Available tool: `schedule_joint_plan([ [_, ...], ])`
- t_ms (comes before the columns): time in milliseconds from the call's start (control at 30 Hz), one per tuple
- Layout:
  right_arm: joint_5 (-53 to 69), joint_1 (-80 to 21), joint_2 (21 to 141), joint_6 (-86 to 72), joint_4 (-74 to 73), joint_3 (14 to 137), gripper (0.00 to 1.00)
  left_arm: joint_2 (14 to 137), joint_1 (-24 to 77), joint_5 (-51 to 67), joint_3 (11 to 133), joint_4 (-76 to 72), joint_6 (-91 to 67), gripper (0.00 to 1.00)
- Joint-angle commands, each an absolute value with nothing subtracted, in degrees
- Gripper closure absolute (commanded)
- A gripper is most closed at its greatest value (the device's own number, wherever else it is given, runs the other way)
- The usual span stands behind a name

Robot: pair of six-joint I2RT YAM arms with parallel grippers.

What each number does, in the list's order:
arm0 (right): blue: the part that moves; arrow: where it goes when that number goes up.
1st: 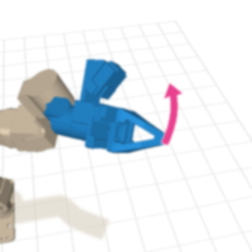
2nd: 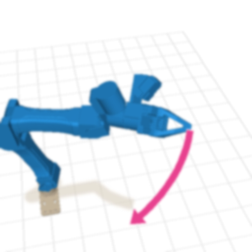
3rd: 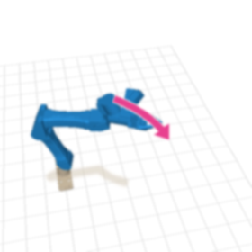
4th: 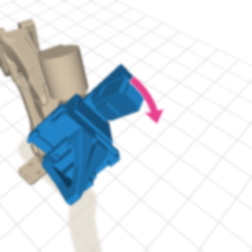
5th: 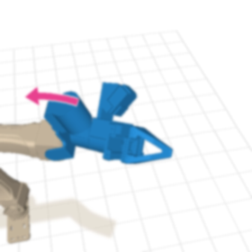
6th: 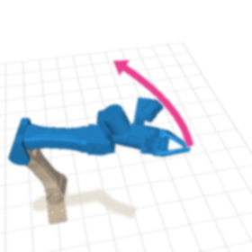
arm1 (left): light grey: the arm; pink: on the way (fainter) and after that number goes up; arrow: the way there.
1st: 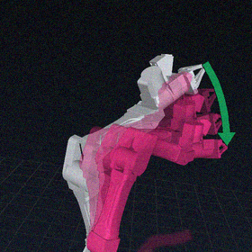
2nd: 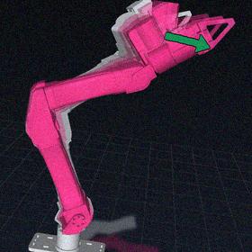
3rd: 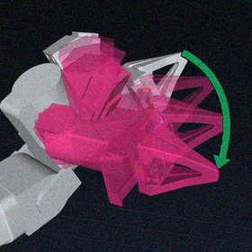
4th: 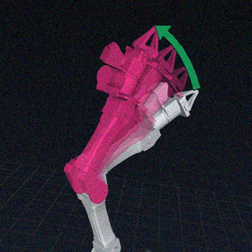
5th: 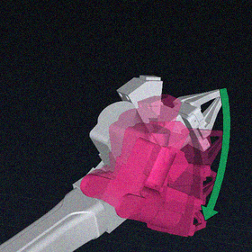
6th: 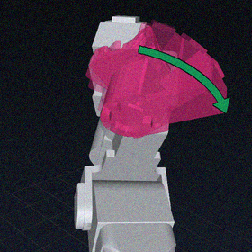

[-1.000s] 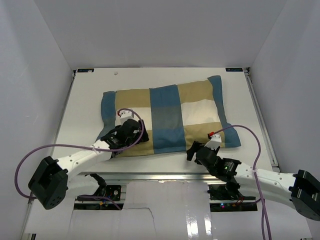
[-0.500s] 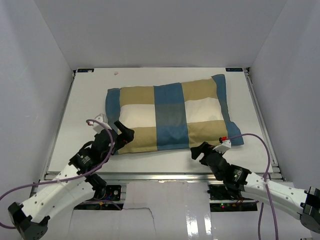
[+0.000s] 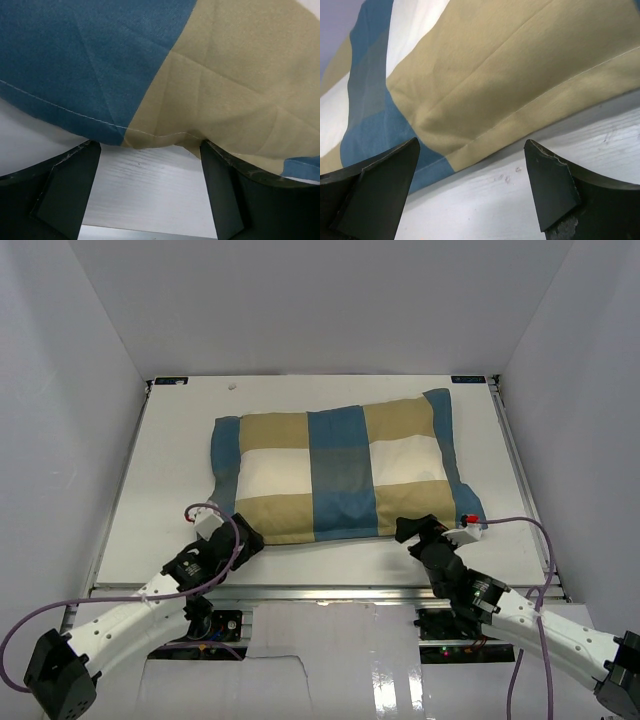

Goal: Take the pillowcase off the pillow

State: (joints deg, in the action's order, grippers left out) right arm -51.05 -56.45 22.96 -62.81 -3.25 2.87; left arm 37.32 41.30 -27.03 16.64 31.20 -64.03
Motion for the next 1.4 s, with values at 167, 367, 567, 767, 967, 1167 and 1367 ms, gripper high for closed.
schedule_joint_plan([
  [167, -54.58, -47.82, 23.29, -65.04, -5.36, 1.93, 0.09, 41.74, 41.04, -32.07, 15.82, 15.14, -60.65, 0.09],
  [367, -54.40, -44.65, 22.07, -64.60, -5.27, 0.44, 0.07, 44.03, 40.96, -36.12, 14.07, 9.33, -59.06, 0.27],
  [567, -56.95, -44.47, 19.69, -66.80, -5.27, -3.60, 0.07, 42.89, 40.96, -36.56, 12.04, 6.33, -60.03, 0.70],
  [767, -56.78, -44.21, 20.91, -70.13, -5.10, -3.69, 0.22, 39.65, 40.96, -33.84, 15.73, 10.98, -58.89, 1.00],
  [967, -53.88, -44.30, 25.22, -69.52, -5.45, -1.23, 0.20, 30.61, 40.96, -27.61, 22.22, 16.61, -56.61, 1.00],
  [1167, -51.50, -44.21, 25.31, -69.52, -5.36, -0.97, 0.14, 27.77, 40.96, -23.83, 30.13, 19.16, -52.39, 1.00],
  [1367, -53.60, -44.21, 24.52, -70.49, -5.27, -0.88, 0.14, 30.50, 40.96, -20.40, 35.77, 21.01, -51.94, 1.00],
])
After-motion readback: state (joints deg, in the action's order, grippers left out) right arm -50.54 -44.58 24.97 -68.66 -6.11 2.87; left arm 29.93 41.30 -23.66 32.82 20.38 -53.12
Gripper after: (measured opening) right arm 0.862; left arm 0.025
